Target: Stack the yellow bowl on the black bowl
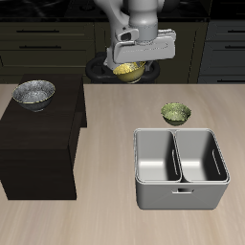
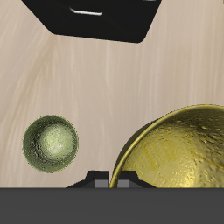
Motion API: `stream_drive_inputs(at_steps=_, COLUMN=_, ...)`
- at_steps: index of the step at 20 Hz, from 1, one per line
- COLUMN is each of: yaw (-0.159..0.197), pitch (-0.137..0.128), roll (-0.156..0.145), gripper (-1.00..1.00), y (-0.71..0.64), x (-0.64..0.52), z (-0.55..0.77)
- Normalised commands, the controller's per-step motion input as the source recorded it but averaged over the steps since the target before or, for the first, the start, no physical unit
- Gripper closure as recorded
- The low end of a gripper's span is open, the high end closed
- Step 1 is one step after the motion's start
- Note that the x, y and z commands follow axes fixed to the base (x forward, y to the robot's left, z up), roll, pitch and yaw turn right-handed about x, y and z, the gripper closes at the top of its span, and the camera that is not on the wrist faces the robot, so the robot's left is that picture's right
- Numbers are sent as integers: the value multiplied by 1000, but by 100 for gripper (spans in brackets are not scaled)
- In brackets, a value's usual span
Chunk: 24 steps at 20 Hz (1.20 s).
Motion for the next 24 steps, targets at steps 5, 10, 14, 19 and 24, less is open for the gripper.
stream_drive_inputs(at_steps=5, yaw=36, pitch=39, roll=78, gripper=100, y=-88, x=47, z=366)
stream_drive_inputs(at_steps=10, yaw=38, pitch=-33, roll=-35, gripper=100, y=-220, x=119, z=368)
stream_drive_inputs(at_steps=14, yaw=-2, pitch=-10, roll=-25, gripper=100, y=-153, x=103, z=230)
stream_drive_inputs(at_steps=19, yaw=11, pitch=14, roll=2, gripper=100, y=-212, x=179, z=310)
stream_drive_inputs(at_steps=24, yaw=-10, pitch=40, roll=22, gripper=100, y=-386, x=284, z=281)
